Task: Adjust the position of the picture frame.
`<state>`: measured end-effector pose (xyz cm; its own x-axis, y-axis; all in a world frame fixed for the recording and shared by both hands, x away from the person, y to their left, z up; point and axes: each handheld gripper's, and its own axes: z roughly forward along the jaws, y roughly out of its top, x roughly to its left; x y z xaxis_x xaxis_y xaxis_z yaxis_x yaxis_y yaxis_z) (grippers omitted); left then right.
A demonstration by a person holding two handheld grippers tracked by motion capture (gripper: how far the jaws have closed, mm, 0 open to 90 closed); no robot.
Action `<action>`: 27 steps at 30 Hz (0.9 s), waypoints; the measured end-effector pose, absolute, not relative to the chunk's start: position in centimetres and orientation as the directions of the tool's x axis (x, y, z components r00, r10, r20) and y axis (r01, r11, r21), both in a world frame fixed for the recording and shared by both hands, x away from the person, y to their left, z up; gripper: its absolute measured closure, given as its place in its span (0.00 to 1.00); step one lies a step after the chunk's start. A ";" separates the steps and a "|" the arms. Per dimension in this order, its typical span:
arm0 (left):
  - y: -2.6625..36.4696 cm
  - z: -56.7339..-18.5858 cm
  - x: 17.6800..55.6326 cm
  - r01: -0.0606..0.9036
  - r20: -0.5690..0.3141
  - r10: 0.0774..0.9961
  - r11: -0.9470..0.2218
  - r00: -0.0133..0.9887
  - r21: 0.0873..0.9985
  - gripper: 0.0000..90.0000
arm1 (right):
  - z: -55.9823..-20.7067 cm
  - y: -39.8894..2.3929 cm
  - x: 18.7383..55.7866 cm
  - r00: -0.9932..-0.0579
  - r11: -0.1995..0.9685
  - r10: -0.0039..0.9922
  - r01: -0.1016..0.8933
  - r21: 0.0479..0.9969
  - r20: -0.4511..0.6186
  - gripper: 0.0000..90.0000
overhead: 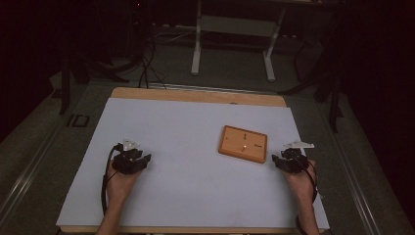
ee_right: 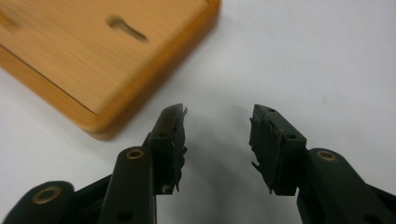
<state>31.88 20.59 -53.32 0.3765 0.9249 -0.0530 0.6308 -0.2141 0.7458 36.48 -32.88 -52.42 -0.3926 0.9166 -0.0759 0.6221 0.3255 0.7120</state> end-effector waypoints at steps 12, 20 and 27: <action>19.4 -52.9 31.1 0.557 -0.024 0.878 -0.282 0.477 0.781 0.69 | -51.5 -30.2 35.1 -0.584 0.407 0.809 0.480 0.777 -0.064 0.77; 19.7 -52.8 31.1 0.562 -0.043 0.882 -0.261 0.468 0.785 0.71 | -51.2 -29.3 35.5 -0.646 0.441 0.762 0.464 0.768 -0.047 0.85; 19.7 -52.9 31.3 0.570 -0.045 0.885 -0.259 0.463 0.780 0.70 | -50.4 -28.2 36.4 -0.694 0.468 0.718 0.431 0.771 -0.048 0.85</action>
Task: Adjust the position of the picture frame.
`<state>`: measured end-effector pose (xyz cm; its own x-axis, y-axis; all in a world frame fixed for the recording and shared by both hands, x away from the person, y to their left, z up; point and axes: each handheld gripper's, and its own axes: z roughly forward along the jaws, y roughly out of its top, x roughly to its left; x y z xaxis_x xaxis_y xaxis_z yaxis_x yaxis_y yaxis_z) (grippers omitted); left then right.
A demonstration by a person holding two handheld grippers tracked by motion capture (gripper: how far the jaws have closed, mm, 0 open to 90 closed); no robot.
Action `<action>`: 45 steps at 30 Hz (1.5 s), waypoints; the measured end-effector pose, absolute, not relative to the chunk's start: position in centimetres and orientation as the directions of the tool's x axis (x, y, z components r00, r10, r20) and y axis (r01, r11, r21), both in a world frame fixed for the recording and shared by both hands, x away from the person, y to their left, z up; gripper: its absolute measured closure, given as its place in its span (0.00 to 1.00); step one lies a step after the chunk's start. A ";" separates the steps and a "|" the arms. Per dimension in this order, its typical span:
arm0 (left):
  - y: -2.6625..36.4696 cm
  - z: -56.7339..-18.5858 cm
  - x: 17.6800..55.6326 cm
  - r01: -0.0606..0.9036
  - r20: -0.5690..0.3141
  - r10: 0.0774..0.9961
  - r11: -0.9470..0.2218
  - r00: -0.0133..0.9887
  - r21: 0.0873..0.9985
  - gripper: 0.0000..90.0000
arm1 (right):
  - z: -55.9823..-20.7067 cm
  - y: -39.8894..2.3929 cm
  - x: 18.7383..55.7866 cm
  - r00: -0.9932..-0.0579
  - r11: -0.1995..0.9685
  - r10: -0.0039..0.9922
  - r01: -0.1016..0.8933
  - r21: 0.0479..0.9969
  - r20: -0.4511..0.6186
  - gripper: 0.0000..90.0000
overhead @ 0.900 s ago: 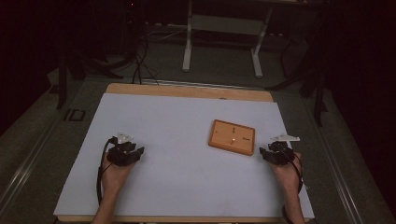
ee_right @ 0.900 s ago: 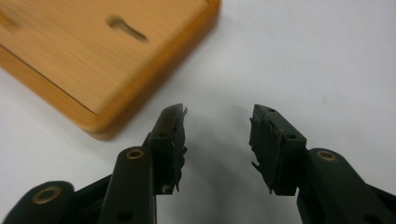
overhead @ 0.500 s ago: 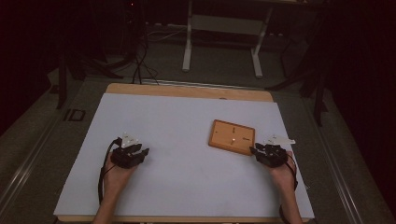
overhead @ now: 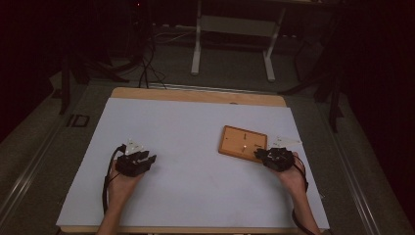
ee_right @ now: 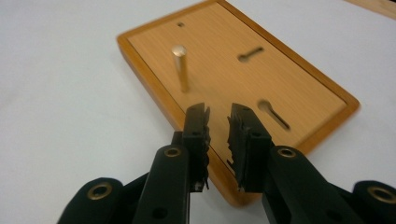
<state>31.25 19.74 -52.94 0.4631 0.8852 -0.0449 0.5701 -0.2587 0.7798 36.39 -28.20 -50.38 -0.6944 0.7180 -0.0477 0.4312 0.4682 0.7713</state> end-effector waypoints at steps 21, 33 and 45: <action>20.0 -52.8 31.3 0.577 -0.052 0.889 -0.250 0.454 0.777 0.69 | -49.8 -24.8 38.1 -0.770 0.568 0.632 0.389 0.725 -0.082 0.83; 20.2 -52.8 31.3 0.581 -0.047 0.891 -0.254 0.451 0.773 0.69 | -50.7 -24.0 39.4 -0.773 0.571 0.632 0.417 0.707 -0.055 0.82; 20.0 -52.9 31.3 0.584 -0.036 0.891 -0.266 0.453 0.767 0.69 | -51.5 -23.7 39.8 -0.758 0.541 0.652 0.429 0.724 -0.038 0.90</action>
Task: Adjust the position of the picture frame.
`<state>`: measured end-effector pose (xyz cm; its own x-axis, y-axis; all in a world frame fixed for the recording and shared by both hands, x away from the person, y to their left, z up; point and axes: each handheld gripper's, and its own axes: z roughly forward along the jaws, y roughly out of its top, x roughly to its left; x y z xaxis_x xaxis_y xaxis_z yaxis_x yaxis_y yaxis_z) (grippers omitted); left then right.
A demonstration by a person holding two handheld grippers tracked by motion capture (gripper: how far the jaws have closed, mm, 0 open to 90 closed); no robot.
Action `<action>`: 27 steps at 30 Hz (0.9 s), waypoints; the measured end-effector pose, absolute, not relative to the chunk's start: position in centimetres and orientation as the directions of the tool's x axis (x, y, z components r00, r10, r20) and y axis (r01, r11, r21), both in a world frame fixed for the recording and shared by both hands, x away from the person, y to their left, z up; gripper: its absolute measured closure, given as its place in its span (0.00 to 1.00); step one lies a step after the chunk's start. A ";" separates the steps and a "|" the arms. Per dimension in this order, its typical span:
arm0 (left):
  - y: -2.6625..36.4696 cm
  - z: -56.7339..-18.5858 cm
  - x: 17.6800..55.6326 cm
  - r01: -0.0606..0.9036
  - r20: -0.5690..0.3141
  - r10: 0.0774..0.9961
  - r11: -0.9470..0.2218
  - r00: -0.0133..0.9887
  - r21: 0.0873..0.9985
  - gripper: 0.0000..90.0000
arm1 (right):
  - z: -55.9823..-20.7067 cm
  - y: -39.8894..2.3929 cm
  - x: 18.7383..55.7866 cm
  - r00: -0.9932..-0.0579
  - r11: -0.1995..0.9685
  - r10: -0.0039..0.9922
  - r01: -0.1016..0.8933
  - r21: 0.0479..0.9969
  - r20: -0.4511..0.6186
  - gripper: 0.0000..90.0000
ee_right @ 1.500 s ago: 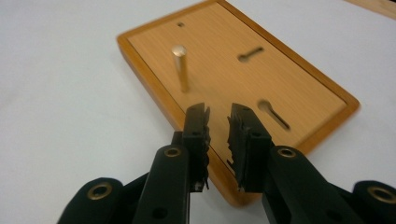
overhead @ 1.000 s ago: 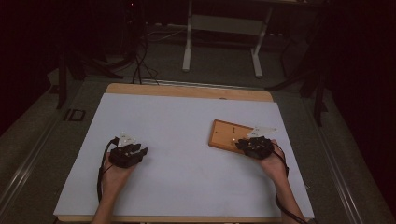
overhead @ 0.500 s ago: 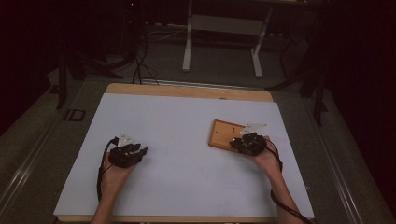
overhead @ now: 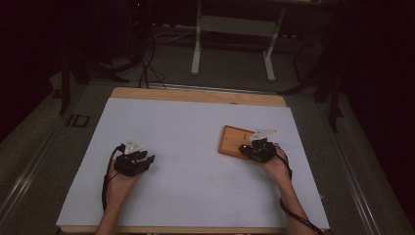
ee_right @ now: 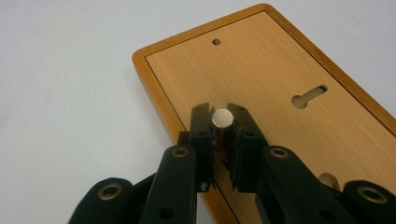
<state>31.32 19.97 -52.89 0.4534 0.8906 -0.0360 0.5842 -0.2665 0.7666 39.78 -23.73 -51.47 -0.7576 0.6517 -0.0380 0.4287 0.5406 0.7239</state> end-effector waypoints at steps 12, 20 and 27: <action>20.0 -52.9 31.3 0.582 -0.034 0.891 -0.267 0.453 0.768 0.69 | -51.8 -24.0 39.8 -0.749 0.506 0.662 0.424 0.751 -0.022 0.93; 20.0 -52.9 31.4 0.581 -0.033 0.891 -0.268 0.453 0.768 0.69 | -51.7 -24.0 39.8 -0.752 0.511 0.659 0.427 0.746 -0.022 0.94; 20.0 -52.9 31.4 0.583 -0.033 0.891 -0.268 0.452 0.767 0.69 | -51.7 -24.2 39.7 -0.748 0.490 0.664 0.423 0.762 -0.012 0.94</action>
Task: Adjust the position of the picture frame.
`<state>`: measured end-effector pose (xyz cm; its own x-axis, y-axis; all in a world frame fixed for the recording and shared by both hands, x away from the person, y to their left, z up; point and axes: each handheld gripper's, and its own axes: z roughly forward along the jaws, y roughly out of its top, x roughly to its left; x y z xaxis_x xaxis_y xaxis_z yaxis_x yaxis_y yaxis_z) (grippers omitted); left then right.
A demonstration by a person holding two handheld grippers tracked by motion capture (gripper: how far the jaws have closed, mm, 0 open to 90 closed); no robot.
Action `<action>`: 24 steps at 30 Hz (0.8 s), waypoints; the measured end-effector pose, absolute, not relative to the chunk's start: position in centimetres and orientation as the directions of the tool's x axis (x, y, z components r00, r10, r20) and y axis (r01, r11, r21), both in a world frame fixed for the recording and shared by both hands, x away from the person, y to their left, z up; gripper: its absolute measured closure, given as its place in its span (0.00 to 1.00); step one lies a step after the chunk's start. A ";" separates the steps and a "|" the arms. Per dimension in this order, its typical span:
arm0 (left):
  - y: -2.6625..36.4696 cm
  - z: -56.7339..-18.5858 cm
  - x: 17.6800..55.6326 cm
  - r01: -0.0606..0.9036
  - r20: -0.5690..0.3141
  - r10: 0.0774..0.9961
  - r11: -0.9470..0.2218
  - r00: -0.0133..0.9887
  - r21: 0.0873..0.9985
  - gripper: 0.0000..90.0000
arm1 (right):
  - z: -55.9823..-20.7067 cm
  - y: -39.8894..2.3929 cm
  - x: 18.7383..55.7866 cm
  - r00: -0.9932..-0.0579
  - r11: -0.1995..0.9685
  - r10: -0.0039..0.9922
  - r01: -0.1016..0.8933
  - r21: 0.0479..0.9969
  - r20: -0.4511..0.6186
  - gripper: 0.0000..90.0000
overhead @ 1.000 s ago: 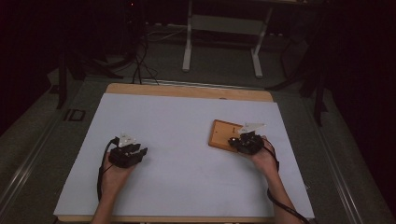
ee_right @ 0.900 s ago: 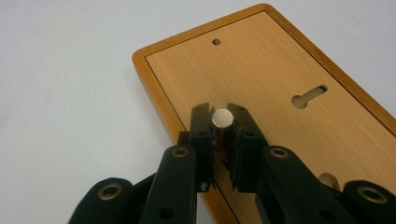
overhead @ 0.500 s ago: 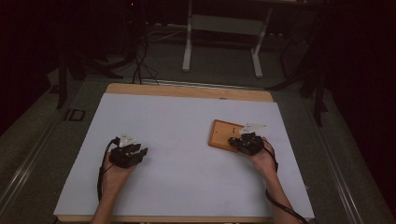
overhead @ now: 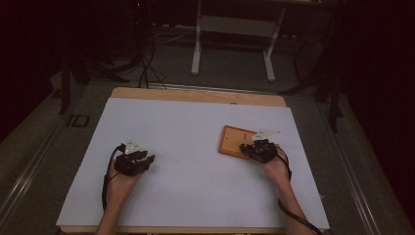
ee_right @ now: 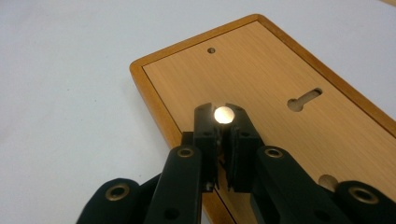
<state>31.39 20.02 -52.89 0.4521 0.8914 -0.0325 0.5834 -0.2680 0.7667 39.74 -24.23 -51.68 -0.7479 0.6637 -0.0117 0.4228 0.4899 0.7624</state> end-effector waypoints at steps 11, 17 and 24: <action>20.0 -53.0 31.5 0.585 -0.034 0.892 -0.267 0.451 0.766 0.69 | -51.0 -24.5 39.5 -0.738 0.467 0.674 0.396 0.790 -0.029 0.94; 20.1 -53.0 31.5 0.586 -0.034 0.893 -0.266 0.449 0.766 0.69 | -51.0 -24.4 39.3 -0.731 0.454 0.682 0.382 0.805 -0.038 0.94; 20.1 -53.0 31.5 0.584 -0.031 0.893 -0.267 0.450 0.767 0.69 | -50.4 -23.9 38.7 -0.745 0.463 0.666 0.360 0.810 -0.050 0.94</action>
